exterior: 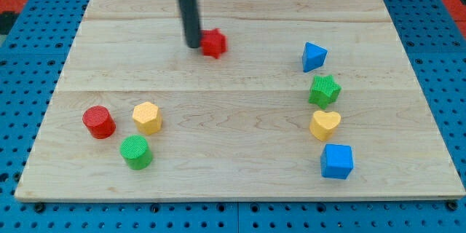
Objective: Slide the red star closer to the blue triangle
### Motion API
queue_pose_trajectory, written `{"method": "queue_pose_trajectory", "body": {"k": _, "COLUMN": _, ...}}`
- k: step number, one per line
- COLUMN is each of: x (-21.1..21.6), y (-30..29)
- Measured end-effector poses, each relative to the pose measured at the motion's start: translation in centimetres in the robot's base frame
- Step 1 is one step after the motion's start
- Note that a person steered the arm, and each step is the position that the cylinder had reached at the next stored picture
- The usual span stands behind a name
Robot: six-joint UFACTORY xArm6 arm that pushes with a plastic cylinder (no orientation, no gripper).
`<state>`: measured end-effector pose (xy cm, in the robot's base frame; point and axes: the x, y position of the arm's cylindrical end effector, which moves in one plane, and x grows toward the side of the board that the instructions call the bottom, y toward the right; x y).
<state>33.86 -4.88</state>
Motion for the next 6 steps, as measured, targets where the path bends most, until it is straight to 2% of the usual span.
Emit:
{"method": "queue_pose_trajectory", "body": {"k": 1, "x": 2.4, "y": 0.3}}
{"method": "queue_pose_trajectory", "body": {"k": 2, "x": 1.6, "y": 4.9}}
{"method": "queue_pose_trajectory", "body": {"k": 3, "x": -3.7, "y": 6.0}}
{"method": "queue_pose_trajectory", "body": {"k": 4, "x": -5.3, "y": 7.2}}
{"method": "queue_pose_trajectory", "body": {"k": 6, "x": -5.8, "y": 12.9}}
